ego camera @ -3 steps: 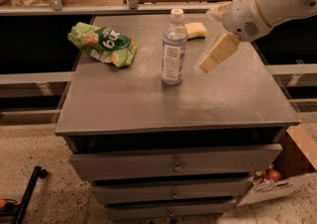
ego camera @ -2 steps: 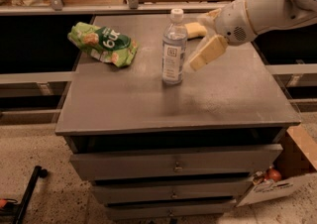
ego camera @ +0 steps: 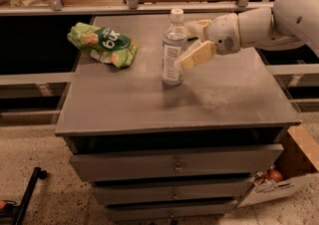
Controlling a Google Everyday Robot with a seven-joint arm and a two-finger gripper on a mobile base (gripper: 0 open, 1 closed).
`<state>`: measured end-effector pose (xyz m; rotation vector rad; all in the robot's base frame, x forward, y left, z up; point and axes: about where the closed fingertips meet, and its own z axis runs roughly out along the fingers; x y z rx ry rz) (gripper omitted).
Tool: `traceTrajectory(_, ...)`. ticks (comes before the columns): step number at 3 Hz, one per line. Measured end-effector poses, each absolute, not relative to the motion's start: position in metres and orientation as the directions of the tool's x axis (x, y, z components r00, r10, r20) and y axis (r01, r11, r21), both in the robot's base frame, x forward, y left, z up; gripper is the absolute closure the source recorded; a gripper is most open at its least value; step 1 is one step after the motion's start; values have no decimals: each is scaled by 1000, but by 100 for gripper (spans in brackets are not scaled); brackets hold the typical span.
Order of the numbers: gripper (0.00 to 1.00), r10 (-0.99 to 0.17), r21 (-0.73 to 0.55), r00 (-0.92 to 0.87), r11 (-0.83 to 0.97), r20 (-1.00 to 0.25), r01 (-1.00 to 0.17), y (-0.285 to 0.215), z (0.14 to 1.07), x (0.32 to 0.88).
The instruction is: Knock blue plastic bottle over
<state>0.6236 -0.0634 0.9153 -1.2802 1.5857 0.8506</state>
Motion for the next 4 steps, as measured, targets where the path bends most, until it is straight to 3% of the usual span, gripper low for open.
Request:
traceTrajectory(1, 18, -241, -6, -43, 198, -969, -980, -53, 918, 622)
traceTrajectory(3, 65, -35, 38, -45, 160, -998, -986, -49, 917, 620)
traceTrajectory(4, 87, 4, 43, -43, 161, -999, -986, -57, 923, 622)
